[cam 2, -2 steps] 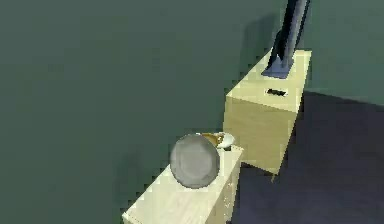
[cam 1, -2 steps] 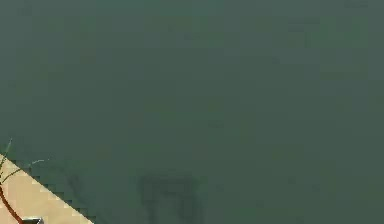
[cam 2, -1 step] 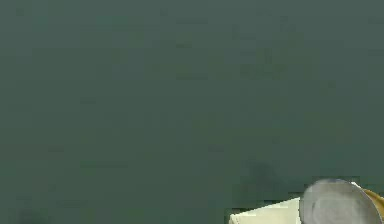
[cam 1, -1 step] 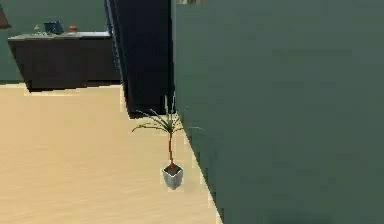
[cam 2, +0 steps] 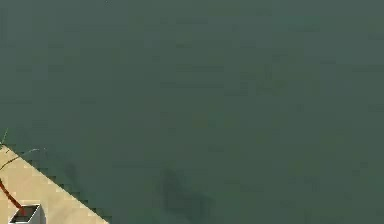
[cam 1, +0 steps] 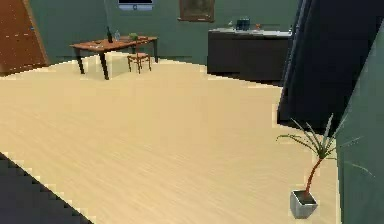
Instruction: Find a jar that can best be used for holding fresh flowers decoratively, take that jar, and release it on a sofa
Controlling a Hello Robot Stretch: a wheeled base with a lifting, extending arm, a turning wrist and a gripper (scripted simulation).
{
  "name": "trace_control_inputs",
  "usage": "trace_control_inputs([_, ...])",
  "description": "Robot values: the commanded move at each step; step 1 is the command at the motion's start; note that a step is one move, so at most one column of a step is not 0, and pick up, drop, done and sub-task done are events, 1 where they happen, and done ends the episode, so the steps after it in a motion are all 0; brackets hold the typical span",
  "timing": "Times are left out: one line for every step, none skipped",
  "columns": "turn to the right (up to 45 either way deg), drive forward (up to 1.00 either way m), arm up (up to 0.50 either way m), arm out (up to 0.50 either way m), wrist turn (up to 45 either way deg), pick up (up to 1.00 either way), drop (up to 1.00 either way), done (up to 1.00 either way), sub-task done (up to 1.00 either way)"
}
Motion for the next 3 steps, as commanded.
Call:
trace_control_inputs([-45.0, 0.00, 0.00, 0.00, 0.0, 0.00, 0.00, 0.00, 0.00])
trace_control_inputs([-9.0, 0.00, 0.00, 0.00, 0.0, 0.00, 0.00, 0.00, 0.00])
trace_control_inputs([0.0, 0.40, 0.00, 0.00, 0.0, 0.00, 0.00, 0.00, 0.00])
